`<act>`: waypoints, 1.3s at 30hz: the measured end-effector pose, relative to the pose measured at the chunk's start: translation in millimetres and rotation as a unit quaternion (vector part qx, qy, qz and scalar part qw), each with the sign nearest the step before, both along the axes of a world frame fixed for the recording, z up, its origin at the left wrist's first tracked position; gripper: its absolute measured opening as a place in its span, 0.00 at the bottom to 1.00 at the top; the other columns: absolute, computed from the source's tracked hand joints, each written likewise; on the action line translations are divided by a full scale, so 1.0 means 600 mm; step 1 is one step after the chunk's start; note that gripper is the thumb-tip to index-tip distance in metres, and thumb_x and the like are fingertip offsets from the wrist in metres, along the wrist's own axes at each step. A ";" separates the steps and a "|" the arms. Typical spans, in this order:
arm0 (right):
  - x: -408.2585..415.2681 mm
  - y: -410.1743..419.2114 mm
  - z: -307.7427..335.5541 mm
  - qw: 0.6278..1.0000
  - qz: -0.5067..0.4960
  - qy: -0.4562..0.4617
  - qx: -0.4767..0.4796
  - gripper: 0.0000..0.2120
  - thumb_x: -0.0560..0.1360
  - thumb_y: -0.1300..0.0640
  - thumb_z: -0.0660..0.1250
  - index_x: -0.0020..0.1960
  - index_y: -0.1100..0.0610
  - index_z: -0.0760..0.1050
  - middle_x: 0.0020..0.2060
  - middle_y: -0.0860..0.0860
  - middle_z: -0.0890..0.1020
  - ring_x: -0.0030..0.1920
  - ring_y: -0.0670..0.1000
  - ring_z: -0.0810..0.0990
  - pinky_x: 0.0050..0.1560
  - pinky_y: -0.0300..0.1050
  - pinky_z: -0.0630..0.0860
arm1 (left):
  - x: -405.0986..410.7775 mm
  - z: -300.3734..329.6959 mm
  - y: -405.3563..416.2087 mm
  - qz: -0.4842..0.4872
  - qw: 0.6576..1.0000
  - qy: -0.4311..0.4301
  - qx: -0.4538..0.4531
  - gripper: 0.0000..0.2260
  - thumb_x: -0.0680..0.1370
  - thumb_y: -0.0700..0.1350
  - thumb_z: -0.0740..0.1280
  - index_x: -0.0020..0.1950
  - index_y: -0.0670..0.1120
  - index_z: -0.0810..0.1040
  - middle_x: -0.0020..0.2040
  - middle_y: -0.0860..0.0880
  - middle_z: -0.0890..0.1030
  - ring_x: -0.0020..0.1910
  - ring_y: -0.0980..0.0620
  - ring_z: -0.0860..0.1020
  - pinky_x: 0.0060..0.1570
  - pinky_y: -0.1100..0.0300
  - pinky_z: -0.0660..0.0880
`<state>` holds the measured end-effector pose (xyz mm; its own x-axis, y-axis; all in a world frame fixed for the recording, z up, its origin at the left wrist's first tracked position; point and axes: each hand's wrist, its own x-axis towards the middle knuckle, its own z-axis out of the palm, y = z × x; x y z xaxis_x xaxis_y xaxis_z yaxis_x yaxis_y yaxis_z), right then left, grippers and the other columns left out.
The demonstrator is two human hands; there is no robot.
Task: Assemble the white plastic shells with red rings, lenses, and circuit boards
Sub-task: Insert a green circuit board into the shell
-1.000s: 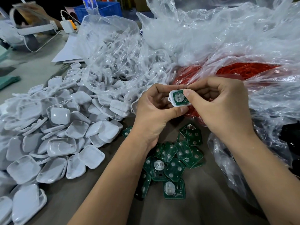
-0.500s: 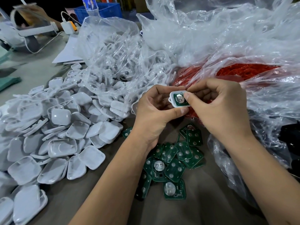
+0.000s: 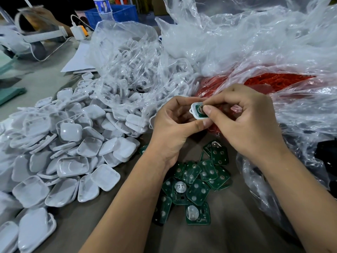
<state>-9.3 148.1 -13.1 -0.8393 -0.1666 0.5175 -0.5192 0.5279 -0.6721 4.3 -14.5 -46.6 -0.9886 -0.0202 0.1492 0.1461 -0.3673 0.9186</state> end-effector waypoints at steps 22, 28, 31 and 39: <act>-0.004 0.023 0.017 0.988 0.114 -0.054 -0.093 0.05 0.73 0.59 0.79 0.49 0.55 0.87 0.41 0.50 0.86 0.41 0.51 0.84 0.43 0.45 0.82 | 0.007 0.017 -0.018 -0.257 0.940 -0.113 0.191 0.14 0.80 0.43 0.66 0.62 0.38 0.83 0.57 0.38 0.84 0.53 0.43 0.86 0.54 0.54 0.83; -0.001 0.021 0.018 0.989 0.116 -0.045 -0.080 0.07 0.72 0.60 0.80 0.49 0.56 0.87 0.41 0.52 0.86 0.40 0.53 0.85 0.43 0.56 0.82 | 0.006 0.018 -0.019 -0.247 0.940 -0.140 0.192 0.14 0.82 0.42 0.63 0.63 0.38 0.80 0.54 0.38 0.84 0.49 0.43 0.85 0.50 0.55 0.83; 0.001 0.021 0.018 0.988 0.120 -0.046 -0.082 0.07 0.72 0.60 0.80 0.49 0.57 0.86 0.41 0.51 0.85 0.37 0.50 0.85 0.41 0.55 0.82 | 0.006 0.018 -0.022 -0.240 0.942 -0.145 0.184 0.14 0.82 0.40 0.61 0.63 0.39 0.80 0.52 0.39 0.84 0.48 0.43 0.85 0.49 0.55 0.84; -0.001 0.021 0.015 0.990 0.119 -0.028 -0.068 0.07 0.72 0.58 0.81 0.48 0.54 0.86 0.40 0.50 0.83 0.37 0.52 0.83 0.35 0.56 0.82 | 0.008 0.022 -0.023 -0.247 0.937 -0.146 0.199 0.13 0.80 0.40 0.62 0.59 0.40 0.84 0.51 0.39 0.85 0.47 0.43 0.86 0.46 0.55 0.84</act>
